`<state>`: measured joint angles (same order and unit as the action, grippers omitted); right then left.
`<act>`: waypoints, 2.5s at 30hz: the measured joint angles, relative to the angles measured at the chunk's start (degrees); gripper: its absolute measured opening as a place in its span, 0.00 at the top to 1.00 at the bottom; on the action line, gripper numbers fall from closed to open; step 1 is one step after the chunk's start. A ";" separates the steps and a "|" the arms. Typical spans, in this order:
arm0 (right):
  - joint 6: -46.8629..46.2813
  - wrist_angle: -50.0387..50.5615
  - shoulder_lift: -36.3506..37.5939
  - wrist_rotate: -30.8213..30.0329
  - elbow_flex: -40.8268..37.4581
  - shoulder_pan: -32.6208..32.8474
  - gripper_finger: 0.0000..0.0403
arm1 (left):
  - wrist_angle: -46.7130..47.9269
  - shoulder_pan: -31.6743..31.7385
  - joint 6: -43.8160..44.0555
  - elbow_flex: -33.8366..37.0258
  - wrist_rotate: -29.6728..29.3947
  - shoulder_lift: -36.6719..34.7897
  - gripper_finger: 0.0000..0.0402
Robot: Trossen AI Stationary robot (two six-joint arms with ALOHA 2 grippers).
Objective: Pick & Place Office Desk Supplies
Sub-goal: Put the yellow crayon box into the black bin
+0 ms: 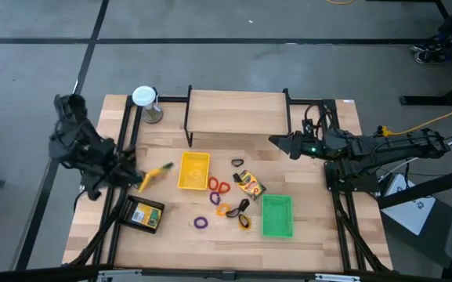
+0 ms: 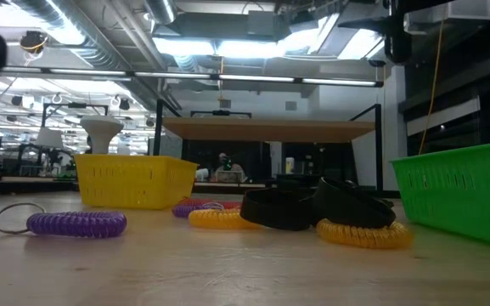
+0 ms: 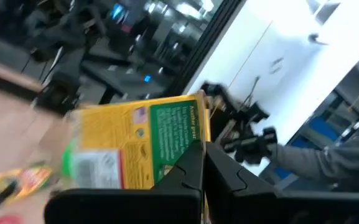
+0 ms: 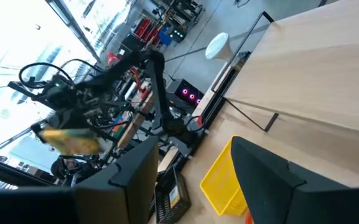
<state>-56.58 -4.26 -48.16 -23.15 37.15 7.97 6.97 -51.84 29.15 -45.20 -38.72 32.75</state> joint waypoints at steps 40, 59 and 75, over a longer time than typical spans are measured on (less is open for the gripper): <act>-1.53 0.36 -0.69 -0.47 0.00 1.30 0.49 | -31.03 -25.27 41.09 37.61 -14.65 0.73 1.00; -4.05 -2.99 -7.04 -0.82 0.00 3.02 0.49 | -19.26 -35.03 56.41 37.59 -23.95 2.76 1.00; -2.32 -5.17 -7.04 -1.34 0.00 3.02 0.49 | -17.81 -13.81 22.52 20.42 -4.18 6.72 1.00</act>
<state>-58.89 -9.43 -55.20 -24.49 37.15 10.98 -10.84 -65.66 51.67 -24.78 -42.89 39.47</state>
